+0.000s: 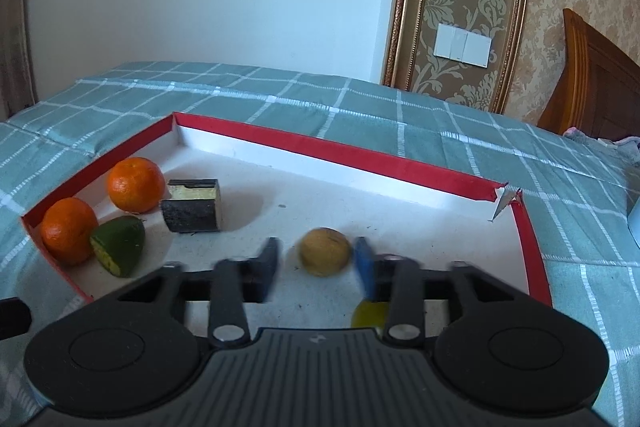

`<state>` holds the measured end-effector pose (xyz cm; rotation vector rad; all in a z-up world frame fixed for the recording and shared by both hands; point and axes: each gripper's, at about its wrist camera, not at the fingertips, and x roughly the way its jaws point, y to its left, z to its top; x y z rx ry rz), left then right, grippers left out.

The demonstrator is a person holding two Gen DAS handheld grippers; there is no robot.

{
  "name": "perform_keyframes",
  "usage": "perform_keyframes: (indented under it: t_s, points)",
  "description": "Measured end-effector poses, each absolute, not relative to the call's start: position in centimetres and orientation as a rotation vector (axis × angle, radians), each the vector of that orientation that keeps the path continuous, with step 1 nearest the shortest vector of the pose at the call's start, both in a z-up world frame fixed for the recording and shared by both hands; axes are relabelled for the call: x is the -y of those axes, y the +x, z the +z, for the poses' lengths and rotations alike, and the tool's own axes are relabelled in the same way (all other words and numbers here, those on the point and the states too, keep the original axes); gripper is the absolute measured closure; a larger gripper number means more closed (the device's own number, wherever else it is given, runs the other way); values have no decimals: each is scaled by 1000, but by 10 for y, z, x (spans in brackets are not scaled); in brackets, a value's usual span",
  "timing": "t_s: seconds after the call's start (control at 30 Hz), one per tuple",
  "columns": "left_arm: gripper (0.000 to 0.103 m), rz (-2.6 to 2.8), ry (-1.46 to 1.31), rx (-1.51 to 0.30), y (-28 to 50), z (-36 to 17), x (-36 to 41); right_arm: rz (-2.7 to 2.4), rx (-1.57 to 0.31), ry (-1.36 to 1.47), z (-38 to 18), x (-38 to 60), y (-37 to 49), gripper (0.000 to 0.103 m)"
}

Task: Organize fruits
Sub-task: 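Carry the brown fruit into the red box and open the right gripper, then grasp the dark green tomato beside the box with the left gripper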

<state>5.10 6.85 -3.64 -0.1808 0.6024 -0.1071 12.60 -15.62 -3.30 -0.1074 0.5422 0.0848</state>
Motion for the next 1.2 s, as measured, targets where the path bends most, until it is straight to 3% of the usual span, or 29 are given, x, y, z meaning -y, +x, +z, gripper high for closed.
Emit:
perform_keyframes:
  t_s: [0.43, 0.53, 1.2]
  points:
    - [0, -111, -192, -601, 51, -36, -71, 79, -463, -56, -16, 172, 68, 33]
    - [0, -111, -192, -601, 51, -36, -71, 78, -446, -31, -16, 177, 49, 25]
    - [0, -111, -189, -603, 50, -36, -71, 104, -543, -15, -37, 200, 15, 24]
